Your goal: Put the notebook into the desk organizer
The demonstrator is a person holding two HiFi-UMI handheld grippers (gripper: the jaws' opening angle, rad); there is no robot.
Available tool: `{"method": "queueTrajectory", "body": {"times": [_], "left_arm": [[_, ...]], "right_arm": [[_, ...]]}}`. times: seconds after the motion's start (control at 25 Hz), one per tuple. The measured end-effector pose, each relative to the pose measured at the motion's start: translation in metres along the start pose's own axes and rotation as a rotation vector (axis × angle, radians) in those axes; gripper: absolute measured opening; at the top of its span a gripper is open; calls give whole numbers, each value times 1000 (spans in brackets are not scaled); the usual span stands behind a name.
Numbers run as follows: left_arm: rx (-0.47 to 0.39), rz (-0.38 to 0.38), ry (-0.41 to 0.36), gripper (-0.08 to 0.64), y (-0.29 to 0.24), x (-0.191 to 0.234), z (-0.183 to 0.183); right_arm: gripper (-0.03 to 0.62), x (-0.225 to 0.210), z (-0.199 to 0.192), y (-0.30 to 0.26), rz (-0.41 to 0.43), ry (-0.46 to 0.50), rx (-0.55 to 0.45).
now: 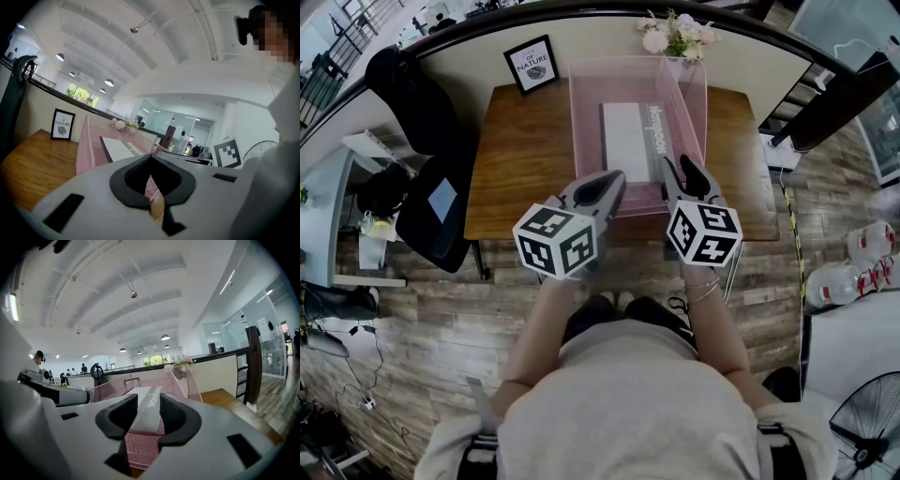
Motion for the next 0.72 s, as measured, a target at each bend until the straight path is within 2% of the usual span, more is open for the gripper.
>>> {"method": "queueTrajectory", "body": {"times": [0.44,0.72], "left_arm": [[-3,4,-9,11,-1,-1,3],[-41,12,-53,12,4,-7,11]], "right_arm": [[153,9,9,10,72,0,-44],[148,30,14,18,195,-2,-61]]}}
Point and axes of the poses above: the fingertips, and each gripper's own axes: y backward along the fingers, x to its left, z out of its top, the point moved 1 cm from there along y, backward along the fingers, and after that the axes turned 15 degrees about x, right-handed, at the moved point
